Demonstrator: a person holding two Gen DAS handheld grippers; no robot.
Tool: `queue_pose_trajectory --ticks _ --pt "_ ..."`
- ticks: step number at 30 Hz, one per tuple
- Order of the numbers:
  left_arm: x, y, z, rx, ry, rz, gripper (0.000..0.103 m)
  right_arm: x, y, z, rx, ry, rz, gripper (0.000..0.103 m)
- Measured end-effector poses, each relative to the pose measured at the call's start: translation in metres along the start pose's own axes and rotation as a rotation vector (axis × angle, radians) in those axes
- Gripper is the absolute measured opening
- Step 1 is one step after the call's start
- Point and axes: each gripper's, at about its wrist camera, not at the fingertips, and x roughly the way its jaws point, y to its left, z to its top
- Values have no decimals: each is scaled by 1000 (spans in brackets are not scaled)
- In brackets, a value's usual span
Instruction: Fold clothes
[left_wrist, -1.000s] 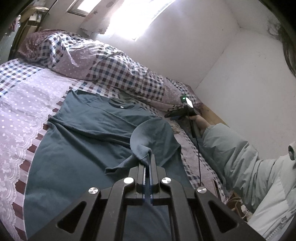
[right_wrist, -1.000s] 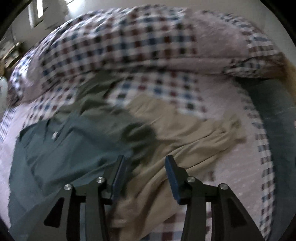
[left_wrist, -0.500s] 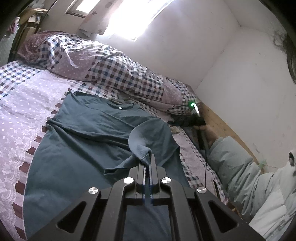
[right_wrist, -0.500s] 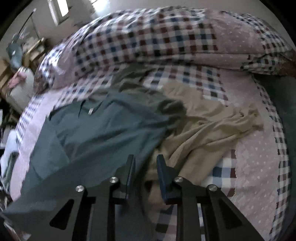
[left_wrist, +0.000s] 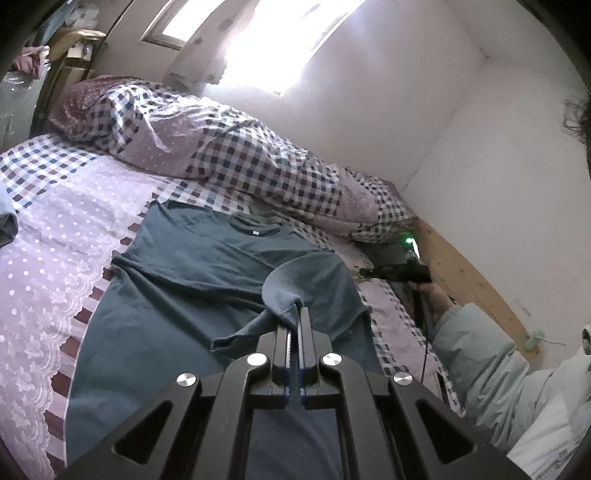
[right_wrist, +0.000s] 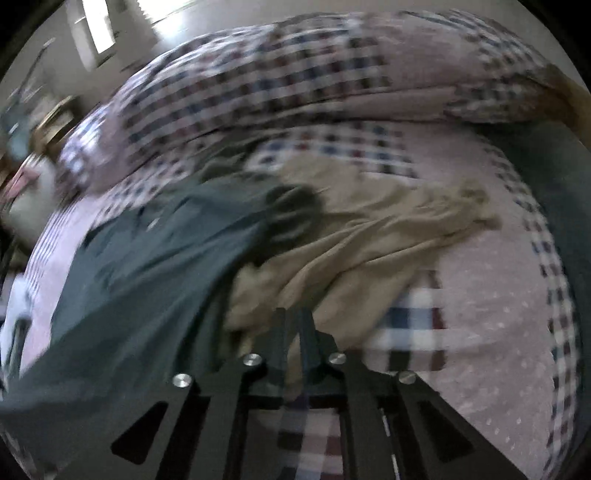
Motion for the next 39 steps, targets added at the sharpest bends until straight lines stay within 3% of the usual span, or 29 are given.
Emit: queue_pose_trajectory --ticks 2,5,8,9,11,13,16,18,20,23,25,26,27,31,33,35,39 --pt "0 -1 0 1 2 7 1 0 14 -7 -52 -11 43 43" --pt "3 -3 -2 6 10 11 1 5 29 -11 -103 -19 58 43" --pt "6 -7 -2 14 16 10 1 18 38 -10 -131 -4 9 42" --pt "7 -8 -2 15 15 7 1 22 39 -10 -140 1 -6 33" --pt "6 -10 0 18 11 -2 1 25 40 -10 -148 -1 -12 5" --pt "6 -13 2 23 6 -11 1 16 35 -11 -126 -35 -19 1" --pt "7 -16 4 36 6 -23 1 0 -3 -11 6 -94 -86 0" --pt "10 -17 4 40 13 -24 1 4 -33 -13 86 -55 -134 0" --pt "12 -16 3 36 17 -24 1 8 -46 -18 112 -19 -126 0" --pt "14 -13 2 25 23 -19 1 -5 -25 -22 38 -61 -39 5" --pt "16 -13 1 23 29 -17 1 -13 -5 -23 -25 -93 23 19" --pt "16 -14 1 25 29 -18 1 -13 6 -23 -58 -97 49 35" --pt "16 -15 0 28 30 -19 1 -12 17 -22 -91 -100 74 43" --pt "15 -20 1 40 29 -26 1 5 43 -26 -160 -44 44 43" --pt "15 -22 2 45 27 -30 1 17 47 -30 -179 -7 1 38" --pt "16 -23 3 49 28 -33 1 20 44 -35 -197 -7 -13 10" --pt "15 -27 5 63 30 -41 1 12 19 -31 -129 -60 -41 0"
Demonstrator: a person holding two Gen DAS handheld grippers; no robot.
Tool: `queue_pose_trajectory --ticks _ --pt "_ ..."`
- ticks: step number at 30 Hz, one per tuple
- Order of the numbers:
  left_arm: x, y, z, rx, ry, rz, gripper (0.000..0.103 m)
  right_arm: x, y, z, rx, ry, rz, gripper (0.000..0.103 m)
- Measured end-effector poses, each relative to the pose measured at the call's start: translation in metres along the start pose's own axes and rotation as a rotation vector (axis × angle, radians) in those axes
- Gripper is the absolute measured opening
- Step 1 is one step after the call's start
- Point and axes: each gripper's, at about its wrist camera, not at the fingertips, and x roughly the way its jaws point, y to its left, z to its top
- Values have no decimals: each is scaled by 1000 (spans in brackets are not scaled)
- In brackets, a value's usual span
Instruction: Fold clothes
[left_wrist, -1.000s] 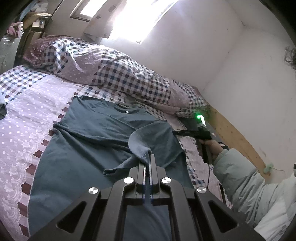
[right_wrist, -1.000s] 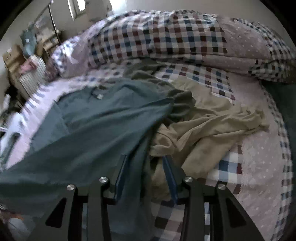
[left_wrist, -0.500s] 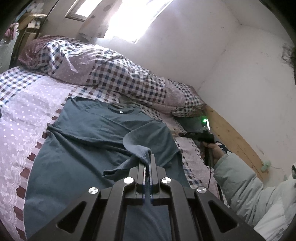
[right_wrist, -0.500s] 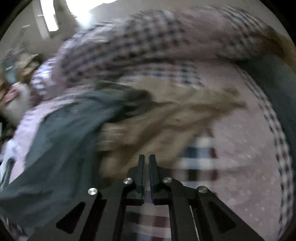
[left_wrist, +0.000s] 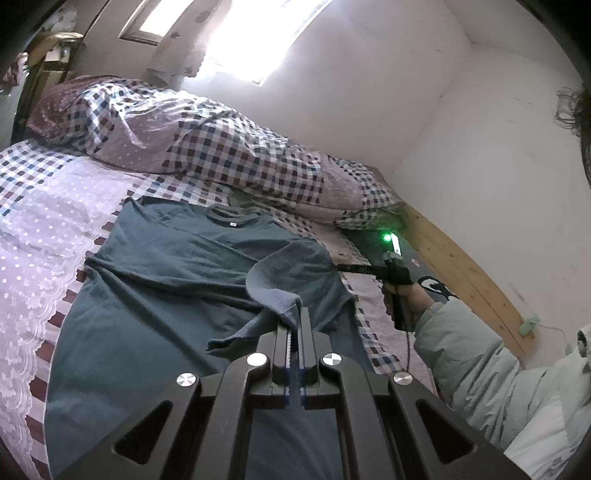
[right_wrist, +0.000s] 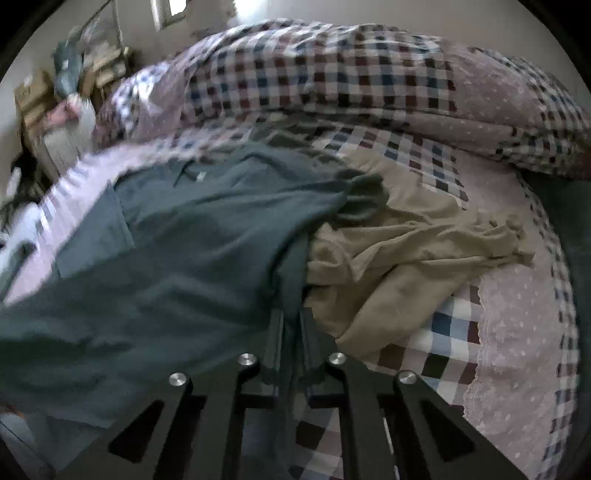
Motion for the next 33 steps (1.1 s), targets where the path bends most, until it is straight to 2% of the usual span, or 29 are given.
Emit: queue_pose_trajectory --ticks 2,4,5,7,8,11,14,18,24,27,30,33 --pt "1 -1 0 4 6 -2 1 -1 -34 -1 117 -4 -65 1" --pt "1 -1 -1 6 11 -3 1 -3 -61 -11 214 19 -70 4" --pt "2 0 -1 6 11 -2 1 -5 -67 -15 232 23 -55 4" --pt "3 3 -2 1 12 4 1 -17 -59 -23 180 6 19 5" --pt "4 4 -2 -5 14 9 1 -22 -52 -24 151 -4 49 10" --pt "6 5 -3 -15 18 16 1 -32 -29 -21 68 -46 122 40" --pt "5 1 -1 -3 17 12 1 -26 -13 -4 38 -68 141 42" --pt "2 -2 3 4 -2 0 1 0 -18 30 101 -52 147 41" --pt "-11 -2 15 6 -72 -27 1 43 -58 67 337 -14 203 42" --pt "-19 -11 18 55 -104 -68 1 61 -69 82 431 -2 236 43" --pt "-26 -26 16 139 -120 -129 1 74 -62 101 385 40 165 43" --pt "-25 -38 14 209 -107 -152 1 89 -50 116 310 106 109 43"
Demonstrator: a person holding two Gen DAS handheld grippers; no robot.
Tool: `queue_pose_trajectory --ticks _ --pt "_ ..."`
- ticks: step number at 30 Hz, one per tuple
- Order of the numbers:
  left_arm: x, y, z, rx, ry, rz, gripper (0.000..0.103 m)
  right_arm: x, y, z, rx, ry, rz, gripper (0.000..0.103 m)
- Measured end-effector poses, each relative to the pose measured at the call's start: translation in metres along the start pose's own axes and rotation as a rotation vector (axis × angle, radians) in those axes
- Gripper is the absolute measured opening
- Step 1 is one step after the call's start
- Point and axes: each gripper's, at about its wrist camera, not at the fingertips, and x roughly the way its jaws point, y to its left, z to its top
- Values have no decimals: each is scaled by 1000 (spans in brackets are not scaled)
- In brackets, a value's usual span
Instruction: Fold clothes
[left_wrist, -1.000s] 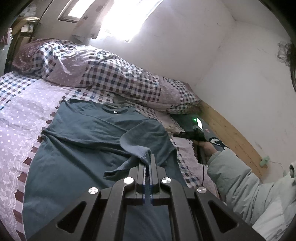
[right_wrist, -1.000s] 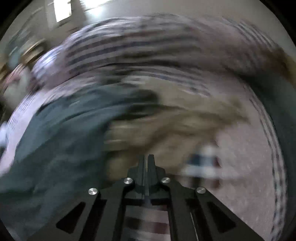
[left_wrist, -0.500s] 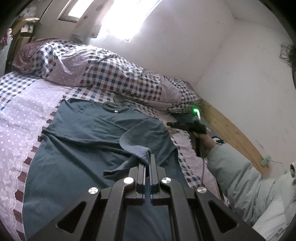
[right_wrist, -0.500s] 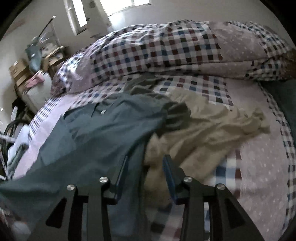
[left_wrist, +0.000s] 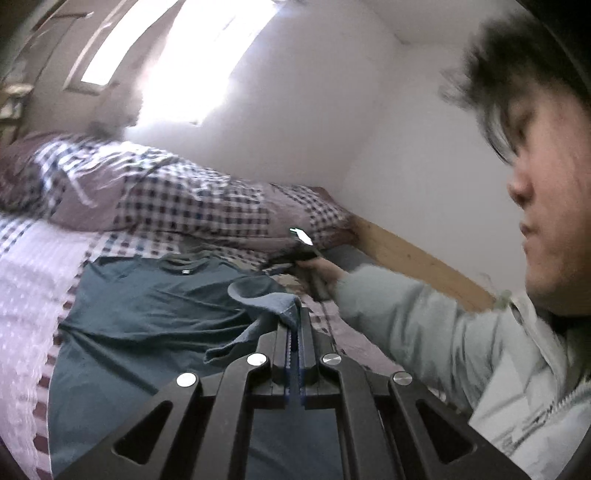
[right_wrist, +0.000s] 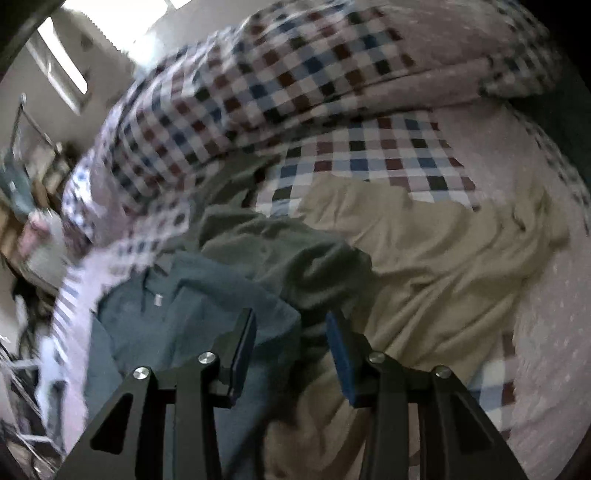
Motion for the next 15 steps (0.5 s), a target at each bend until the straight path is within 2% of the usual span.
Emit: queue_pose_trajectory --ticks 5,6,7,8,11,15 --pt "-1 0 -2 16 -2 2 1 31 11 7 -59 138 -63 42" --pt "-1 1 -2 15 -3 6 1 34 12 8 -69 152 -70 37" --pt "-1 2 -2 13 -3 11 1 37 14 9 -80 159 -86 28" --pt "-3 1 -2 12 -6 15 1 38 15 9 -91 164 -105 2" --pt "-7 6 3 -14 -11 38 1 34 20 10 -126 149 -150 3" --pt "-10 23 13 -79 -12 88 1 7 14 21 -116 76 -202 2"
